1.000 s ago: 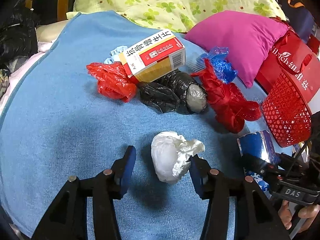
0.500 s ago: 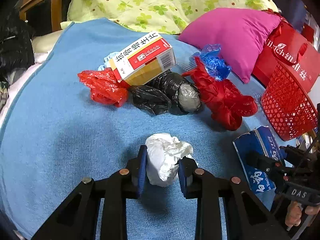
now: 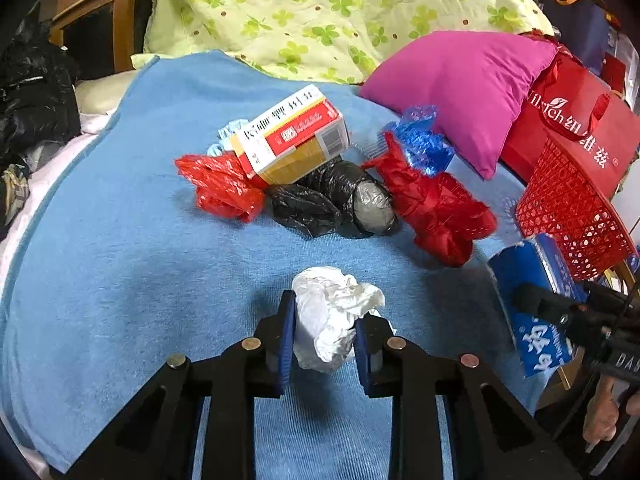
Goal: Collect trash
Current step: 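Carry the toothpaste box and paper ball over the red mesh wastebasket with both tools, then open the right tool over the basket while the left tool drops the paper ball in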
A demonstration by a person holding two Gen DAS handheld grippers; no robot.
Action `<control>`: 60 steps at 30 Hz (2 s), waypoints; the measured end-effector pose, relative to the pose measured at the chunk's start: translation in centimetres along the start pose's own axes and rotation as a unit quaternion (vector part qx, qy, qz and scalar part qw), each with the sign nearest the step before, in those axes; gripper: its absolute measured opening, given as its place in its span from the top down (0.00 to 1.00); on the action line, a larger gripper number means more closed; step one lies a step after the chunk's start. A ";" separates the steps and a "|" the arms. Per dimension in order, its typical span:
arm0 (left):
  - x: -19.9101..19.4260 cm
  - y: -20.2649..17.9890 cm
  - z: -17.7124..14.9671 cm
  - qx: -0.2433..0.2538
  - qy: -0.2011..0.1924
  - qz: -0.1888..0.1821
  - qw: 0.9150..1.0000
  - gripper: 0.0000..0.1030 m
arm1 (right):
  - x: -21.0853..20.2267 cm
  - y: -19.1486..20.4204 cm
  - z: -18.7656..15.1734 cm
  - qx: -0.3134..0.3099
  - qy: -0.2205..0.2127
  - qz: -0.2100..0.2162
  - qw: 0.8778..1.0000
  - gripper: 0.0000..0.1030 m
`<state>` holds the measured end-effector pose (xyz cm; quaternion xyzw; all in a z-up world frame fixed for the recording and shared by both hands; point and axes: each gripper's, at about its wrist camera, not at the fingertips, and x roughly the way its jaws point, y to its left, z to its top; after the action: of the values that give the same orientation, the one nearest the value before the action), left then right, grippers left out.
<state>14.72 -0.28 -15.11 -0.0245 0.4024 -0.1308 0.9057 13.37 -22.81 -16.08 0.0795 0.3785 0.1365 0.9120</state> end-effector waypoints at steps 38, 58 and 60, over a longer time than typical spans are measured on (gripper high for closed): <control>-10.2 -20.2 7.0 0.196 -0.117 0.047 0.972 0.73 | -16.3 -12.4 1.0 0.162 -0.264 -0.004 0.951 0.43; -8.7 -28.8 9.6 0.274 -0.142 0.022 0.951 0.72 | -16.8 -19.8 1.4 0.277 -0.277 -0.008 0.920 0.42; -8.2 -29.6 9.8 0.280 -0.142 0.020 0.949 0.72 | -16.7 -20.5 1.4 0.289 -0.275 -0.008 0.917 0.42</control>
<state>10.24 -27.29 1.90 0.2199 0.2172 -0.2156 0.9263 6.95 -47.55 -9.05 0.3709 0.1362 -0.0129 0.9185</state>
